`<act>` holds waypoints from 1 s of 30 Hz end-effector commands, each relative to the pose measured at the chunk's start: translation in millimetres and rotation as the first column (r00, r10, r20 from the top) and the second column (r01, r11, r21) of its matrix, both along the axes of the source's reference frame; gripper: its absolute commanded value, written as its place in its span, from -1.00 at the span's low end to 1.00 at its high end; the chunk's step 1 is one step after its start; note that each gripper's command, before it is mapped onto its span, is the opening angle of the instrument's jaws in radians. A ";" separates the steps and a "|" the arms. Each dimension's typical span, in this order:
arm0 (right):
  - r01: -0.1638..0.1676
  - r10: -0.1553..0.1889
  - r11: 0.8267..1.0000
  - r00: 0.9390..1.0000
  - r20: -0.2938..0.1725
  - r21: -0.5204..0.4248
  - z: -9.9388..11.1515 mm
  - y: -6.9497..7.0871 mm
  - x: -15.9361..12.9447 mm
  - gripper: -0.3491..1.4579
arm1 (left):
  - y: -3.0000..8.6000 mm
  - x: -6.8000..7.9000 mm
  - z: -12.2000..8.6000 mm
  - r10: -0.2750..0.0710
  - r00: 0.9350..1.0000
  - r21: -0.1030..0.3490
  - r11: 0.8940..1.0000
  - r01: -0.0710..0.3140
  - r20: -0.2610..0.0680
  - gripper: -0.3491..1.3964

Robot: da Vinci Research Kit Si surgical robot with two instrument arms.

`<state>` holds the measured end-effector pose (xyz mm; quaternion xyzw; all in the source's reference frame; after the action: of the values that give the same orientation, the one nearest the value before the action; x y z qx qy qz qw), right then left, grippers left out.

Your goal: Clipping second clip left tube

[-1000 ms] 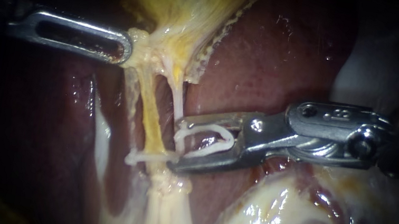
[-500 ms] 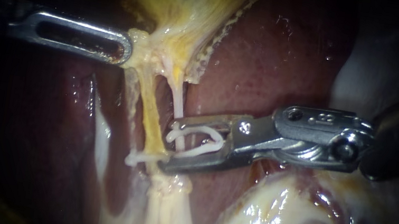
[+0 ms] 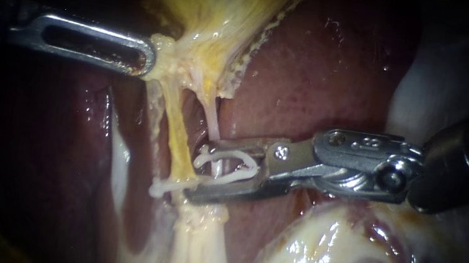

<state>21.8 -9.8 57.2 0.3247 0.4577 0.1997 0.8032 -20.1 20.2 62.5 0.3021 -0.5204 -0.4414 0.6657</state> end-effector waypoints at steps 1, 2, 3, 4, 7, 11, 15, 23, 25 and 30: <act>0.001 -0.001 1.000 1.000 0.004 -0.001 0.2 0.1 0.0 -0.17 | 0.0 0.0 0.0 0.000 1.000 0.000 1.000 0.000 0.000 -1.00; 0.001 -0.001 1.000 1.000 0.004 -0.001 0.3 0.1 -0.1 -0.17 | 0.0 0.0 0.0 0.000 1.000 0.000 1.000 0.000 0.000 -1.00; 0.002 -0.002 1.000 1.000 0.007 -0.002 0.6 0.2 -0.2 -0.16 | 0.0 0.0 0.0 0.000 1.000 0.000 1.000 0.000 0.000 -1.00; 0.001 -0.001 1.000 1.000 0.007 -0.003 0.7 0.2 -0.2 -0.16 | 0.0 0.0 0.0 0.000 1.000 0.000 1.000 0.000 0.000 -1.00; 0.001 -0.001 1.000 1.000 0.011 -0.005 1.3 0.4 -0.3 -0.16 | 0.0 0.0 0.0 0.000 1.000 0.000 1.000 0.000 0.000 -1.00; 0.000 0.000 1.000 1.000 0.012 -0.005 2.0 0.8 -0.2 -0.16 | -0.1 -0.1 0.1 0.000 1.000 -0.001 1.000 0.000 0.000 -1.00; 0.006 -0.006 1.000 1.000 0.010 0.000 2.7 1.1 0.0 -0.15 | -0.1 -0.2 0.1 -0.001 1.000 -0.001 1.000 0.001 -0.001 -1.00; 0.020 -0.019 0.999 0.999 -0.034 0.028 3.9 0.9 1.4 -0.15 | -0.2 -0.2 0.2 -0.001 1.000 -0.002 1.000 0.001 -0.001 -1.00; 0.018 -0.016 0.999 0.998 -0.054 0.042 3.9 0.8 1.7 -0.15 | -0.2 -0.2 0.2 -0.001 1.000 -0.002 1.000 0.001 -0.001 -1.00; 0.010 -0.001 0.997 0.994 -0.108 0.082 3.7 0.7 2.7 -0.15 | -0.2 -0.2 0.3 -0.001 1.000 -0.002 1.000 0.001 -0.001 -1.00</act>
<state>24.6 -9.1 60.8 0.3721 0.4943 0.1980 0.7603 -20.4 20.0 62.7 0.3010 -0.5206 -0.4412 0.6661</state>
